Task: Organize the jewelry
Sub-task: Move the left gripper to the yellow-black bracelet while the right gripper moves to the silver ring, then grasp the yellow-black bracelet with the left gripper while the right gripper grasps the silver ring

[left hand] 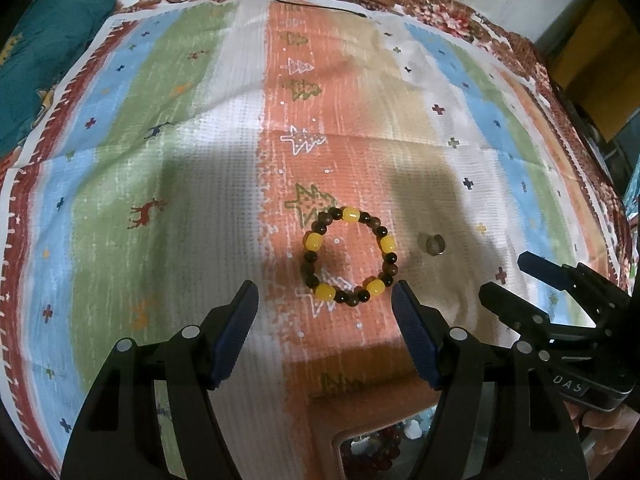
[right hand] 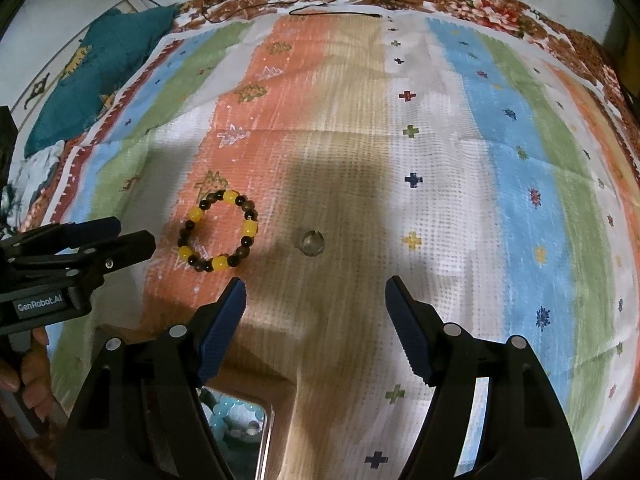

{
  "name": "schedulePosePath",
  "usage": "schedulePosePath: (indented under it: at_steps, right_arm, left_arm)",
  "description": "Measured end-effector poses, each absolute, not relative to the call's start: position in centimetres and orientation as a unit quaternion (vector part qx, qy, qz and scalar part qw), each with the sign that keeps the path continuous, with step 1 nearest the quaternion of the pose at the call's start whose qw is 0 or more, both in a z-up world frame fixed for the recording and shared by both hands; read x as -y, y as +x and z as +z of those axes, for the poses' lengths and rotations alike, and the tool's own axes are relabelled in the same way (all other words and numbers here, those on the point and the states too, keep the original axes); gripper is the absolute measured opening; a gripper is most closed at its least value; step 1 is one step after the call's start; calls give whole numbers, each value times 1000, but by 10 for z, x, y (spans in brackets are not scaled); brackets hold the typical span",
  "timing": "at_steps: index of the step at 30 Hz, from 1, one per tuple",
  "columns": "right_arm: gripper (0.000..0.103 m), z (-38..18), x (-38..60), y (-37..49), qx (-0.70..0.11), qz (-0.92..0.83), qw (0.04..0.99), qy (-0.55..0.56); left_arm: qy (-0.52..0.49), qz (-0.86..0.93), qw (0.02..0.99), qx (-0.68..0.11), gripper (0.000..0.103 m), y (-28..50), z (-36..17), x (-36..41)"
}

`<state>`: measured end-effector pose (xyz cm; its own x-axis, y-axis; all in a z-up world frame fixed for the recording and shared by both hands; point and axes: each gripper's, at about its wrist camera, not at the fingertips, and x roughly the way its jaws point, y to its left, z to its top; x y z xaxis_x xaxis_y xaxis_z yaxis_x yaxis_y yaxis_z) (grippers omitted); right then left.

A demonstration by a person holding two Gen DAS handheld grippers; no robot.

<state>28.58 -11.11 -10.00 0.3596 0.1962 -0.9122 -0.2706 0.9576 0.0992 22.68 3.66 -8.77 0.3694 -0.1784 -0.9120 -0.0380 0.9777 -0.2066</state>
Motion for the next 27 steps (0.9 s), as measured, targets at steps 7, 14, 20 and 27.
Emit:
schedulePosePath:
  at_steps: [7,14,20,27]
  right_arm:
    - [72,-102,111,294,-542,132,829,-32]
    - [72,-112,106,302,-550,131,824,-41]
    - [72,-118,104,311,-555,132,820,-39]
    - [72,-126,100,319,-562,135,815,-44]
  left_arm:
    - [-90,-43,817,-568,67,234,-95,-36]
    - [-88,-39,812,-575,67,243,-103,-39]
    - [-86,-41,807,-583,65,249,-111,-40]
    - [-83,-44,801,-591,60,256,-120,-38]
